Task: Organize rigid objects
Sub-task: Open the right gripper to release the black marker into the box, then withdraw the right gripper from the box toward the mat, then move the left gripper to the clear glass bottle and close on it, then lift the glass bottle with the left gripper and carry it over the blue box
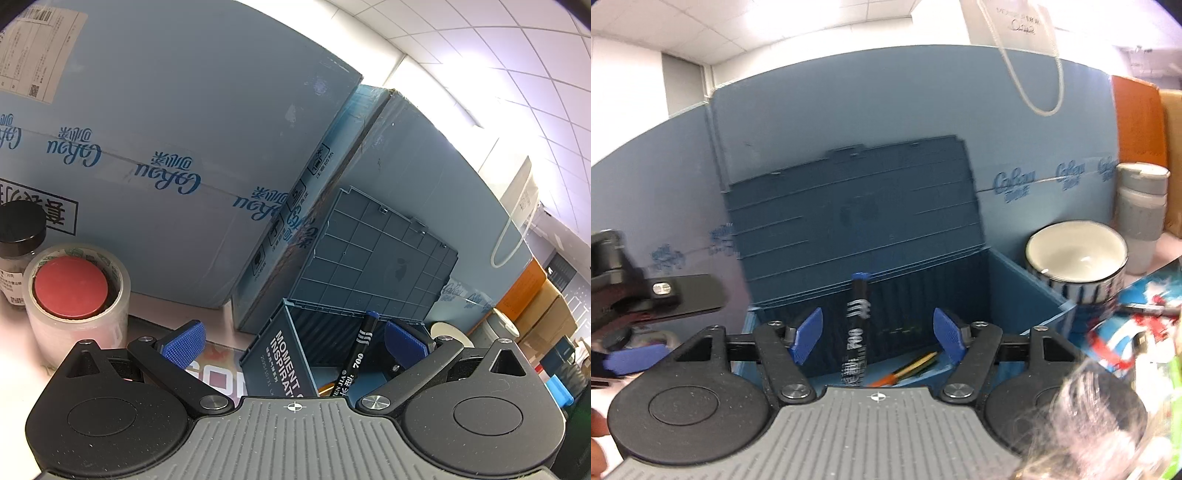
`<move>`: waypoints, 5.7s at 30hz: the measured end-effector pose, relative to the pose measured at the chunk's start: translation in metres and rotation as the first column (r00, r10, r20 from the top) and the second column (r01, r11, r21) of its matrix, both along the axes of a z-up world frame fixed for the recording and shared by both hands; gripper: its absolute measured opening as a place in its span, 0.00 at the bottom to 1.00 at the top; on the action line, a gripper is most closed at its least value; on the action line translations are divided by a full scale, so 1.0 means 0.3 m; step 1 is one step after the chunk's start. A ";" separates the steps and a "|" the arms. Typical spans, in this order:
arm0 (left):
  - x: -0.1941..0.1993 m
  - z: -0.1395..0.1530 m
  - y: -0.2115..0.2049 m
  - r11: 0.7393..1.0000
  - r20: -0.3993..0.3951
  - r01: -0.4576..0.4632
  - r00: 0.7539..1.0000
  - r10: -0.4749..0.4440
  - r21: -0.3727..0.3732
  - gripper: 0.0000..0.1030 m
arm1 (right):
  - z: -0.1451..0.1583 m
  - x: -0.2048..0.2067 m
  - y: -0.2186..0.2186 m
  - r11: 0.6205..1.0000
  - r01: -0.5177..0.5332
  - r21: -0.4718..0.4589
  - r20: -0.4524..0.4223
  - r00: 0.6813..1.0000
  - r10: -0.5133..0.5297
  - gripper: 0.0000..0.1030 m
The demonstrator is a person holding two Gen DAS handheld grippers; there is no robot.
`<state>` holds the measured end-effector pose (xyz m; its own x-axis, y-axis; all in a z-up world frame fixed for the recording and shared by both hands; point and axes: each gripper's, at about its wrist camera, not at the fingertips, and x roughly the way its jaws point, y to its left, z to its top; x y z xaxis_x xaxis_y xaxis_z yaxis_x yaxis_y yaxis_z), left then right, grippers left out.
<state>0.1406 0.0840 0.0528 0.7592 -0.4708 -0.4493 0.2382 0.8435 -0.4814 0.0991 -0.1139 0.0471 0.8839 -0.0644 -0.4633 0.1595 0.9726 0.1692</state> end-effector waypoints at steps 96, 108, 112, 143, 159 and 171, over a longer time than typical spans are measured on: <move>-0.126 0.053 -0.211 0.975 0.124 0.211 0.968 -0.218 0.068 1.00 | 0.125 -0.341 -0.330 0.946 0.185 0.267 0.100 0.971 -0.219 0.71; -0.188 0.032 -0.337 0.935 0.120 0.330 0.931 -0.345 0.131 1.00 | 0.078 -0.444 -0.470 0.904 0.290 0.314 0.065 0.943 -0.326 0.73; -0.198 0.021 -0.366 0.920 0.104 0.370 0.918 -0.384 0.133 1.00 | 0.058 -0.482 -0.515 0.887 0.326 0.326 0.048 0.932 -0.360 0.74; -0.300 -0.123 -0.726 0.786 0.066 0.553 0.805 -0.589 0.276 0.92 | -0.158 -0.615 -0.789 0.760 0.406 0.507 0.049 0.867 -0.496 0.95; -0.257 -0.208 -0.934 0.720 -0.103 0.584 0.798 -0.594 0.375 0.37 | -0.232 -0.640 -0.815 0.740 0.327 0.588 0.128 0.866 -0.484 0.95; -0.182 -0.235 -0.961 0.770 -0.163 0.574 0.818 -0.552 0.278 0.40 | -0.251 -0.651 -0.828 0.713 0.326 0.621 0.109 0.865 -0.490 0.95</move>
